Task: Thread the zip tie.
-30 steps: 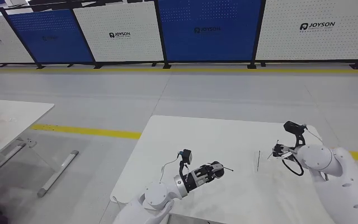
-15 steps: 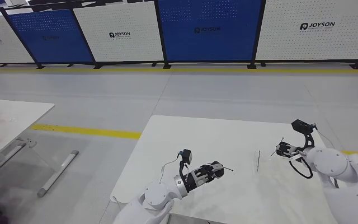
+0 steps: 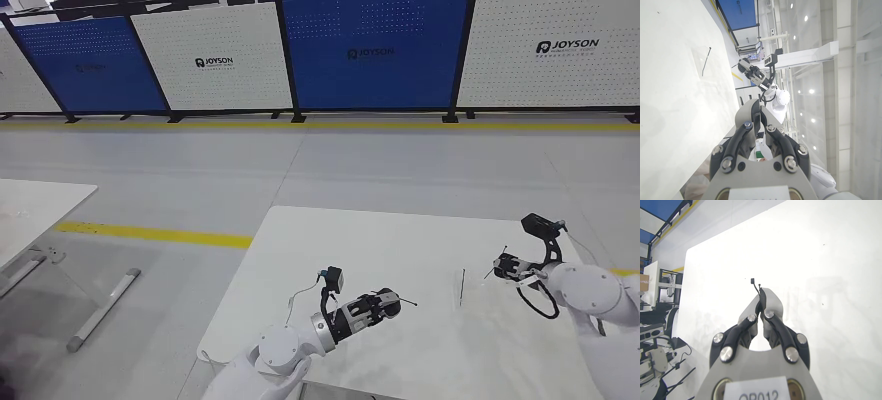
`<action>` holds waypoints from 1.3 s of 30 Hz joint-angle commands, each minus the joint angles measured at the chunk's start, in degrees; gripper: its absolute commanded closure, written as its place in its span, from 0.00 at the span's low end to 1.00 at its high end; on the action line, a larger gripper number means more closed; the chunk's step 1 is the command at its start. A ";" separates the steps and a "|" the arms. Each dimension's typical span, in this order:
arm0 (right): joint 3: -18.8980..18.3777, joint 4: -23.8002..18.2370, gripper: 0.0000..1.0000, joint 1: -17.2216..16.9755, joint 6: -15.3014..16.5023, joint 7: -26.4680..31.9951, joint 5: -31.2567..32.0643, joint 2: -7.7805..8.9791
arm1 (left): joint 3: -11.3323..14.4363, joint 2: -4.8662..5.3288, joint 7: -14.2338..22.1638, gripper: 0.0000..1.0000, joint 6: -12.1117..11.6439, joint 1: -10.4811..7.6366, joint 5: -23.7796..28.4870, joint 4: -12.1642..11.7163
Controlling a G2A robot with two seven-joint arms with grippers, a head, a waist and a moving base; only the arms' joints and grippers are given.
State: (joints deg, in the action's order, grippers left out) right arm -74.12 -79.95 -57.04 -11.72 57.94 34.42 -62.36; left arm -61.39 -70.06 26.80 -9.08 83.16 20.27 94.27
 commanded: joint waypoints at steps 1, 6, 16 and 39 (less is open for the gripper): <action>0.00 0.00 1.00 0.00 0.00 0.00 0.00 0.00 | 0.00 0.00 0.00 1.00 0.00 0.00 0.00 0.00; 0.00 0.00 1.00 0.00 0.00 0.00 0.00 0.00 | 0.00 0.00 0.00 1.00 0.00 0.00 0.00 0.00; -7.60 -9.35 1.00 -7.51 3.74 -7.85 -5.30 0.91 | 0.00 0.00 0.00 1.00 0.00 0.00 0.00 0.00; -8.86 -11.42 1.00 -9.96 4.72 -5.88 -6.11 1.29 | 3.43 -0.54 -15.30 1.00 3.65 -1.12 -16.58 0.20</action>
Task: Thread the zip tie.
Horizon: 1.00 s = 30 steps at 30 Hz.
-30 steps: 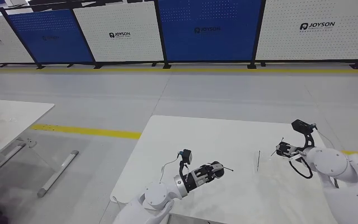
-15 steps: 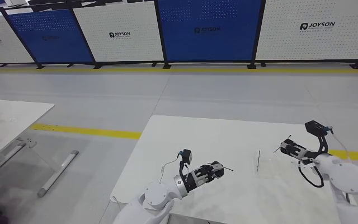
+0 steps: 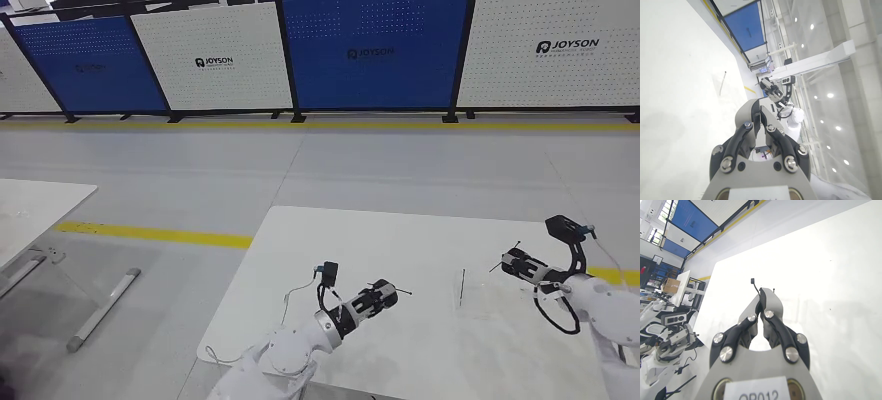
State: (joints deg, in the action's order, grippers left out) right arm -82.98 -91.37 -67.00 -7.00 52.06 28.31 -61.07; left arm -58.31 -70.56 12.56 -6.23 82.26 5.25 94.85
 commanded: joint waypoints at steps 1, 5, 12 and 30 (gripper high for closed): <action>0.00 0.00 1.00 0.00 0.00 0.00 0.00 0.00 | 0.85 -0.15 -1.78 1.00 1.07 -0.28 -1.95 -0.32; 0.00 0.00 1.00 0.00 0.00 0.00 0.00 0.00 | 0.85 -0.15 -1.78 1.00 1.07 -0.28 -1.95 -0.32; -1.09 -1.43 1.00 -2.21 2.07 -4.03 -6.87 -0.32 | 0.85 -0.15 -1.78 1.00 1.07 -0.28 -1.95 -0.32; -2.81 -5.38 1.00 -5.29 5.92 0.40 -20.10 -0.20 | 0.85 -0.15 -1.78 1.00 1.07 -0.28 -1.95 -0.32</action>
State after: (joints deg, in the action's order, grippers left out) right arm -85.79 -96.74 -72.29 -1.09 52.45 8.21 -61.27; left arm -57.47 -70.72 10.79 -5.17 81.98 3.29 94.53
